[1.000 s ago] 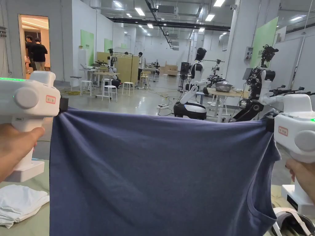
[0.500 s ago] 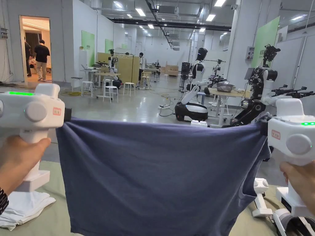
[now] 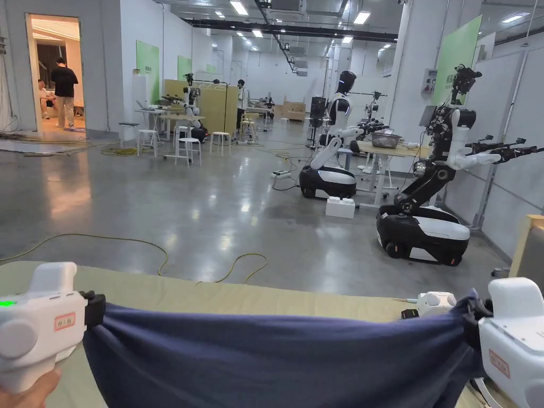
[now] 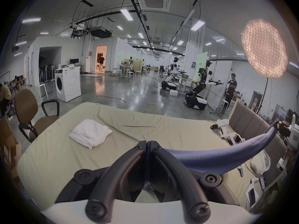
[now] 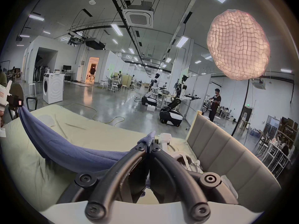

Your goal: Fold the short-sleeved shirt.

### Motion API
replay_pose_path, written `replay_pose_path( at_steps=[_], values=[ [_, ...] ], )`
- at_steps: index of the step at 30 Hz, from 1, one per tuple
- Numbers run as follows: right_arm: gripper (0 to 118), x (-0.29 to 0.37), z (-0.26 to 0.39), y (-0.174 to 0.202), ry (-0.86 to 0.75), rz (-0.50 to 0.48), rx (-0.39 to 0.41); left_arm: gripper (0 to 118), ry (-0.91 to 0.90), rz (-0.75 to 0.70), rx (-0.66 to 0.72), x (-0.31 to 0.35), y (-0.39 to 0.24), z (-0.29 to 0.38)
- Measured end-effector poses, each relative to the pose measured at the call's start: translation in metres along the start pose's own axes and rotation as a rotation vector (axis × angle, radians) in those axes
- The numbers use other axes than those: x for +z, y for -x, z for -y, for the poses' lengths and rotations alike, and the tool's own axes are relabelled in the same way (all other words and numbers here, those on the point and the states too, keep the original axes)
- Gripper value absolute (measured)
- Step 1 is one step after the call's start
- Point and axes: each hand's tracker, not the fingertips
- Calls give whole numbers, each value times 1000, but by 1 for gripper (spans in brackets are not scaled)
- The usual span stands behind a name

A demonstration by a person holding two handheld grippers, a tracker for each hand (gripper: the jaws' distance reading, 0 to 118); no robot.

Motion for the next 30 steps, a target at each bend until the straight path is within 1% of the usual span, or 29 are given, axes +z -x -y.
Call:
replay_pose_path(
  at_steps=[6, 9, 12, 14, 19, 24, 27, 30],
  values=[
    [2, 54, 73, 9, 106, -8, 45, 5, 29, 8, 6, 54, 5, 74],
    [2, 80, 111, 17, 168, -22, 55, 5, 80, 12, -7, 78, 7, 115],
    [2, 104, 142, 22, 217, -24, 50, 5, 123, -16, -27, 96, 9, 152],
    [2, 120, 157, 24, 245, -19, 54, 5, 157, -25, -22, 94, 23, 178],
    [2, 145, 194, 24, 352, -25, 49, 5, 273, -41, -44, 106, 29, 229],
    [2, 164, 222, 26, 422, -29, 55, 5, 319, -58, -87, 117, 25, 256],
    [2, 180, 225, 30, 445, -29, 66, 5, 285, -85, -119, 131, 20, 256],
    [2, 194, 225, 34, 455, -27, 82, 5, 252, -96, -116, 142, 21, 251]
  ],
)
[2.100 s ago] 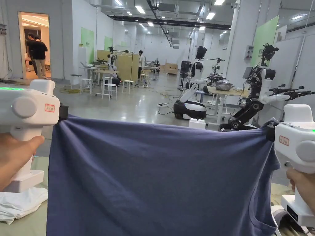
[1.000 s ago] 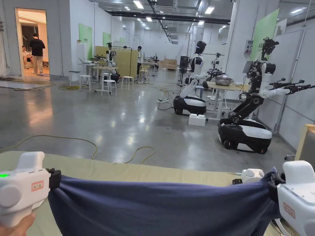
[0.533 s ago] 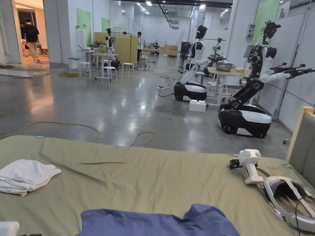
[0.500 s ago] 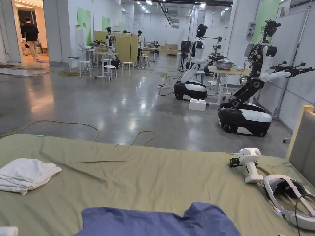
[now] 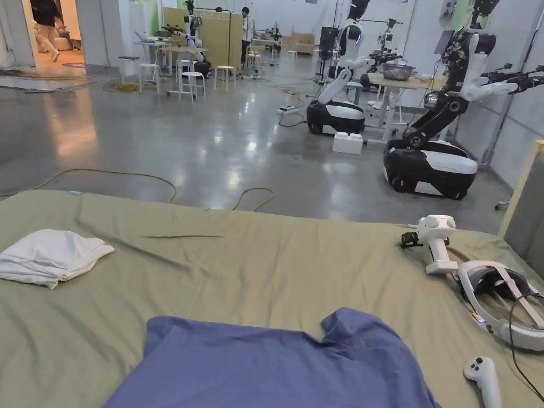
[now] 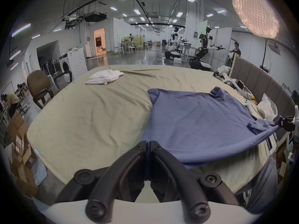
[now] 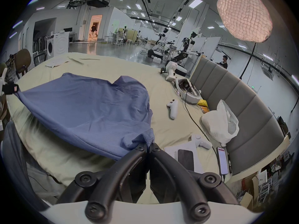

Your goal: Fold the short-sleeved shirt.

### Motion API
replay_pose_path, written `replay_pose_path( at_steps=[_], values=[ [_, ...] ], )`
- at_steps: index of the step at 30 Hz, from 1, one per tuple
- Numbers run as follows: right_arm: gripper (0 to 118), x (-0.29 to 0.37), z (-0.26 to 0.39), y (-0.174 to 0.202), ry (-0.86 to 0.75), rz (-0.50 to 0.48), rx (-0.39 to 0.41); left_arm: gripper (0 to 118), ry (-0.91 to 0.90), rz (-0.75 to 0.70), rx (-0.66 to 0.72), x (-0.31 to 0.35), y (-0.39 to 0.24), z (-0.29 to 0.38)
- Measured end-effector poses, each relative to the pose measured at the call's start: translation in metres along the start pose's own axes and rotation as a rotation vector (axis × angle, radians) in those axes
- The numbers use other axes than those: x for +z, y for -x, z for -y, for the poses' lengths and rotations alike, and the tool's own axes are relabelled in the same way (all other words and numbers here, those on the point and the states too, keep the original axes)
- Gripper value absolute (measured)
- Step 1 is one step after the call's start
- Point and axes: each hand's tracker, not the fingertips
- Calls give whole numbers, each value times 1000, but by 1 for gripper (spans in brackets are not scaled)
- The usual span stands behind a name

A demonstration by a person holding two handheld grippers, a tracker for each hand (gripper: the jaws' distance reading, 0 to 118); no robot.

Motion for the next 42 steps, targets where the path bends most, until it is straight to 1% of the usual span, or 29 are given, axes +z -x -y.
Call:
replay_pose_path(
  at_steps=[4, 6, 8, 9, 10, 13, 16, 17, 18, 19, 21, 22, 23, 25, 29, 31, 34, 37, 39, 41, 42],
  values=[
    [2, 4, 6, 5, 41, 9, 32, 5, -19, -7, -12, 6, 2, -2],
    [2, -1, 12, 6, 73, 8, 19, 5, -1, 1, -20, 4, 3, 1],
    [2, -8, 18, 7, 106, 1, 5, 5, 49, 7, -33, -2, 1, 8],
    [2, -13, 22, 7, 131, -2, 1, 5, 110, 5, -40, -9, 1, 12],
    [2, -18, 25, 8, 153, -7, -8, 5, 151, 5, -35, -16, 1, 17],
    [2, -39, 39, 11, 209, -45, -79, 5, 311, 16, 5, -45, 1, 36],
    [2, -53, 45, 15, 247, -44, -115, 5, 377, 12, 13, -64, 1, 50],
    [5, -58, 46, 17, 267, -38, -123, 6, 393, -4, 9, -68, 0, 53],
    [8, -60, 46, 17, 269, -32, -131, 8, 402, -13, 5, -70, -1, 53],
    [15, -62, 48, 18, 272, -32, -139, 12, 404, -17, 0, -71, -2, 51],
    [54, -62, 44, 17, 268, -23, -163, 27, 390, -27, -2, -67, -3, 46],
    [65, -61, 42, 16, 261, -22, -171, 34, 377, -23, 3, -66, -3, 43],
    [65, -56, 37, 17, 247, -30, -181, 41, 363, -12, 12, -65, -3, 40],
    [65, -52, 29, 16, 188, -45, -208, 44, 342, -3, 35, -62, -4, 31],
    [65, -48, 7, 19, 80, -55, -231, 45, 227, 8, 66, -56, -11, 11],
    [65, -49, -4, 23, 15, -61, -256, 45, 165, 19, 67, -53, -17, 0],
    [65, -45, -26, 31, -115, -80, -285, 45, 56, 41, 73, -45, -28, -16],
    [62, -36, -46, 43, -267, -65, -290, 44, -60, 56, 82, -35, -39, -32],
    [49, -30, -59, 52, -372, -45, -293, 44, -145, 68, 89, -28, -46, -40],
    [22, -24, -69, 59, -450, -24, -291, 41, -206, 61, 86, -23, -51, -47],
    [20, -23, -73, 61, -473, -11, -289, 38, -228, 56, 80, -21, -55, -51]
  ],
)
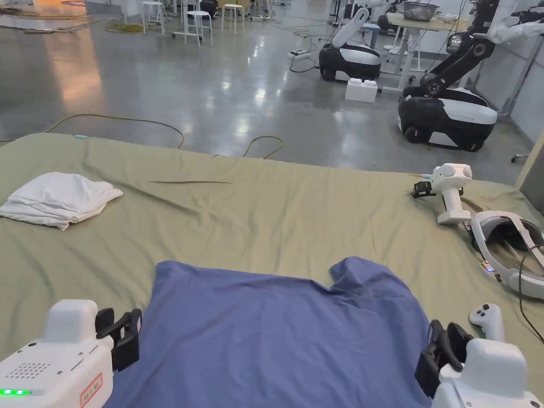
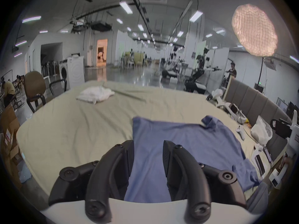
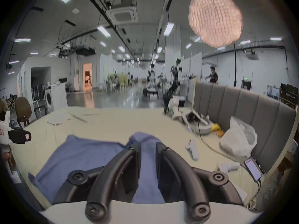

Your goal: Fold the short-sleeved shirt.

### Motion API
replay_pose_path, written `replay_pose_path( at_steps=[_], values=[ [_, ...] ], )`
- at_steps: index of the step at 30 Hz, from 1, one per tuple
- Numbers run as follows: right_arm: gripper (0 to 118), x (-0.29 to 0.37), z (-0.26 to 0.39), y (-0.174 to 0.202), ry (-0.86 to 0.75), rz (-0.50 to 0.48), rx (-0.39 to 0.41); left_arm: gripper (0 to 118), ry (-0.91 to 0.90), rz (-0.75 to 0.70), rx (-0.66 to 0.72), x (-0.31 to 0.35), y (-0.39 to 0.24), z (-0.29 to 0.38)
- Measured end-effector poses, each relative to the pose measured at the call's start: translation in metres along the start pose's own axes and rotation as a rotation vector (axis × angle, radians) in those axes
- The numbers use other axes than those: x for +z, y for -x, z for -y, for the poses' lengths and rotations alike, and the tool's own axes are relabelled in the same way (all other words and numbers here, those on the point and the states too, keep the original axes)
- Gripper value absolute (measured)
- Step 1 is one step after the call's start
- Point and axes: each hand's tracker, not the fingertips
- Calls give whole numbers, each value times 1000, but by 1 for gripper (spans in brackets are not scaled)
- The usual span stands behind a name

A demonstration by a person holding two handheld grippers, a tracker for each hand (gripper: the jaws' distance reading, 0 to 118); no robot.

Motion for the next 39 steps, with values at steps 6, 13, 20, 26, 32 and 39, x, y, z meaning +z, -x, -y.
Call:
replay_pose_path(
  at_steps=[6, 13, 20, 26, 32, 39],
  values=[
    [0, -10, -13, 13, -86, -23, -7, 3, -105, -17, -78, 2, -21, -20],
    [0, -19, -16, 14, -85, -47, 11, 2, -101, -21, -124, -2, -26, -29],
    [0, -19, -7, 7, -37, -86, 61, 2, 172, -8, -53, -12, 20, -8],
    [0, -23, 5, 1, 33, -106, 87, 7, 457, -91, -5, -23, 67, 38],
    [0, -27, 19, 0, 101, -114, 94, 54, 666, -83, 141, -35, 98, 77],
    [0, -24, 32, 0, 156, -117, 111, 59, 722, -172, 109, -33, 93, 110]
  ],
)
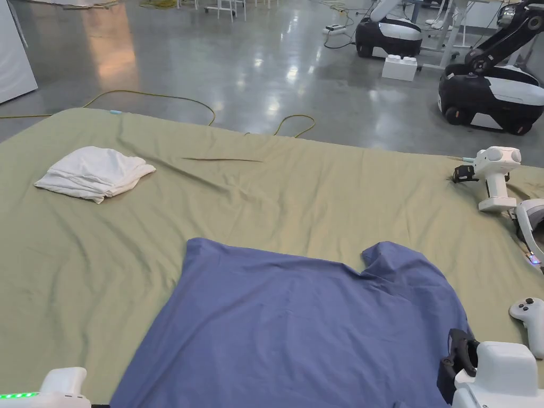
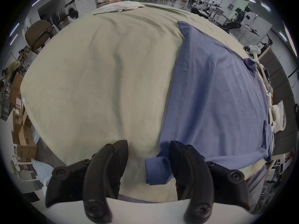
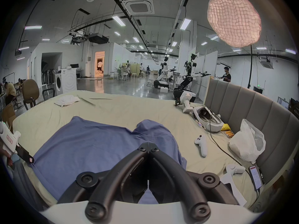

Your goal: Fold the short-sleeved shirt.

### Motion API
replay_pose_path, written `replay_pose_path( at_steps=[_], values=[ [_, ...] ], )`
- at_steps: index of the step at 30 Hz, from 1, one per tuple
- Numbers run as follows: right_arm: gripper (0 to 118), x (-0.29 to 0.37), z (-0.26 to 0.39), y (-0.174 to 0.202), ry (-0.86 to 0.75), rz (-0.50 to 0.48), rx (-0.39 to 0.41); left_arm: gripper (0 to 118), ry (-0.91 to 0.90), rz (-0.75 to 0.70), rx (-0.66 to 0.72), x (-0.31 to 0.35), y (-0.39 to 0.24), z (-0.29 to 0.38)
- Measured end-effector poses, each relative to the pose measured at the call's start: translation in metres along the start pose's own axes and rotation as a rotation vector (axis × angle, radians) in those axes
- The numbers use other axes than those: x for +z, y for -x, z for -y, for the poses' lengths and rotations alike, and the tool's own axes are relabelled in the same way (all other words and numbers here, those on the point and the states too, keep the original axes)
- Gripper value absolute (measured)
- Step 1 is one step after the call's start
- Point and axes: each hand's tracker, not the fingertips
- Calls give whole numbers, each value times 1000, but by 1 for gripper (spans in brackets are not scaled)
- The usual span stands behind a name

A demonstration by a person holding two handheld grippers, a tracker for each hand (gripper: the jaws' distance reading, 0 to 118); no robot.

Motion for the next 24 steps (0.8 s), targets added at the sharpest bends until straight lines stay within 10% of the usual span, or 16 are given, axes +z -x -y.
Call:
replay_pose_path(
  at_steps=[8, 16, 21, 24],
  values=[
    [0, 4, 15, -3, 54, 1, 5, 56, -1, -89, -38, -1, -23, 5],
    [0, 11, 23, -13, 96, 24, 1, 11, 13, -38, -103, 1, -37, 10],
    [0, 12, 26, -26, 153, 77, 32, 6, 1, 46, -86, 9, -19, 5],
    [29, 15, 28, -42, 241, 117, 23, 6, -32, 63, -82, 23, -12, 5]
  ],
)
